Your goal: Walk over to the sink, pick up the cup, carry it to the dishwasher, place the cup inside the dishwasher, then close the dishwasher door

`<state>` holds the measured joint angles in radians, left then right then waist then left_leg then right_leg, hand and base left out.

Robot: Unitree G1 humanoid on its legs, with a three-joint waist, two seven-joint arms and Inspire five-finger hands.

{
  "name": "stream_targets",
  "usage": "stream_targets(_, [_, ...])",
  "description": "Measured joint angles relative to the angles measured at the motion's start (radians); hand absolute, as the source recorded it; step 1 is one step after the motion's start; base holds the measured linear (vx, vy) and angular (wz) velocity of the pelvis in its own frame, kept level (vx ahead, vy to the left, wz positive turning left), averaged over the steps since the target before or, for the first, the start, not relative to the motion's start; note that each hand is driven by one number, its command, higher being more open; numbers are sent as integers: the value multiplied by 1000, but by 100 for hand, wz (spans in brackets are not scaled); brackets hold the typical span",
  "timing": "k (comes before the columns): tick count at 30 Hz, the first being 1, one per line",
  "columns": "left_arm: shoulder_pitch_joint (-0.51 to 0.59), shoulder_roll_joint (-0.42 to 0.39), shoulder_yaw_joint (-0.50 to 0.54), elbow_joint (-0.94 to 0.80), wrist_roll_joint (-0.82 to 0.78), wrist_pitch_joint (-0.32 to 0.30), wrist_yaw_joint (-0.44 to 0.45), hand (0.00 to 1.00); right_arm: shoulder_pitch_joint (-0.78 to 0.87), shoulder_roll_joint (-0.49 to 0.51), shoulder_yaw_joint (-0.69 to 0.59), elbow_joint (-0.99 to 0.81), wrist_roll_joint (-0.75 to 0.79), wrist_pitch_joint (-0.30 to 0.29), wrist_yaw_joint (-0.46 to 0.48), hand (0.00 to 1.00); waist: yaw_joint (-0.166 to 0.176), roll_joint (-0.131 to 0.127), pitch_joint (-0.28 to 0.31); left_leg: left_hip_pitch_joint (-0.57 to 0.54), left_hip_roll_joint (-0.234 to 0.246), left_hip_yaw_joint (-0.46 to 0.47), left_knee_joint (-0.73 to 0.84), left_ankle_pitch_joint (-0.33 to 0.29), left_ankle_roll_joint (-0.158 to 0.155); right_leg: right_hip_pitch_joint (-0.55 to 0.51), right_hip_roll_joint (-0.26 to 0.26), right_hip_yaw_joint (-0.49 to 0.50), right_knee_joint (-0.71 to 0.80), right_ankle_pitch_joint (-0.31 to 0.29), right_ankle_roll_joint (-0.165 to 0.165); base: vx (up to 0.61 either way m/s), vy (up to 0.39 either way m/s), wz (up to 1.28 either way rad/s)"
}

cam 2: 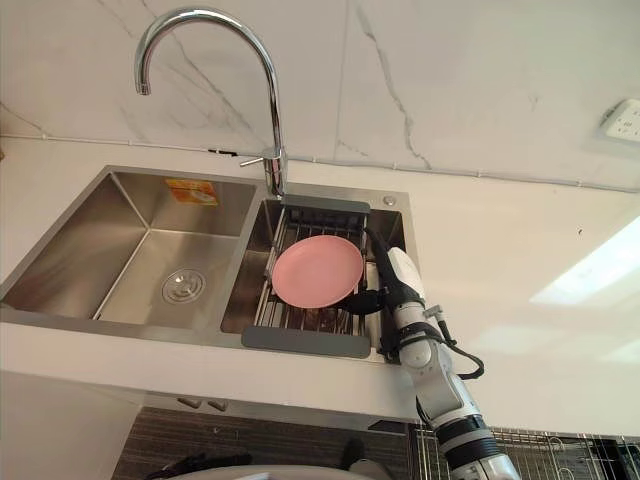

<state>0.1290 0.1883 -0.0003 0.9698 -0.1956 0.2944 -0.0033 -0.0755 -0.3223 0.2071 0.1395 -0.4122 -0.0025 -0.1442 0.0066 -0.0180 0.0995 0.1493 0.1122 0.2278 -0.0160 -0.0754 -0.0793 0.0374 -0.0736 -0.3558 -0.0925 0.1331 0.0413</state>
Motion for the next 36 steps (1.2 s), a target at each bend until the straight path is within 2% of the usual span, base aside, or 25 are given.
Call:
stream_targets(3, [0, 0, 3, -4, 1, 0, -1, 100, -3, -2, 9, 0, -66, -43, -10, 100, 1, -1, 6, 0, 0, 0, -1, 0, 0, 0, 0, 0, 0, 0, 0, 0, 0, 0])
stream_targets(8, [0, 0, 3, -7, 7, 0, -3, 100, -27, -34, 72, 0, -154, -81, -13, 100, 2, -2, 7, -1, 0, -2, -2, 1, 0, -1, 0, -2, 0, 0, 0, 0, 0, 0])
stream_targets(9, [0, 0, 3, -11, 14, 0, -4, 100, -34, -37, 90, 0, -180, -92, -13, 0, 3, -2, 7, -2, 0, -3, -2, 1, 0, -1, 0, -4, 0, 0, 0, -9, 6, 3])
stream_targets(15, [0, 0, 3, -16, 25, 0, -7, 100, -70, -72, 159, 0, -255, -116, -12, 0, 5, -3, 7, -9, -5, -22, -8, 10, 3, -1, -6, -20, 0, -1, 1, -12, 7, 9])
stream_targets(21, [-4, -1, 3, -23, 79, -10, -12, 100, -141, -114, 272, 16, -392, -168, -22, 0, 9, -6, 8, -9, -6, -30, -9, 14, 3, 4, -8, -28, 0, 0, 1, -6, 2, 3])
stream_targets(22, [-3, -1, 3, -22, 83, -19, -11, 100, -158, -123, 291, 26, -405, -206, -73, 0, 10, -6, 9, -10, -6, -31, -9, 15, 3, 4, -8, -30, 0, 0, 1, 0, 0, 0])
stream_targets(26, [-4, -1, 3, -22, 121, -43, -1, 100, -188, -146, 305, 56, -430, -249, -159, 0, 15, -6, 9, -12, -6, -35, -9, 16, 3, 4, -8, -34, 0, 0, 1, -2, 2, 1])
stream_targets(29, [-3, -1, 3, -22, 121, -53, 3, 100, -191, -155, 307, 93, -454, -255, -211, 0, 21, -7, 9, -15, -6, -39, -9, 17, 3, 4, -8, -37, 0, 0, 1, -1, 8, 4])
stream_targets(36, [1, 0, 3, -22, 119, -71, 13, 100, -185, -203, 297, 92, -457, -293, -245, 0, 21, -10, 11, -19, -8, -40, -15, 20, 4, -3, -9, -37, 0, 0, 1, 0, 0, 0])
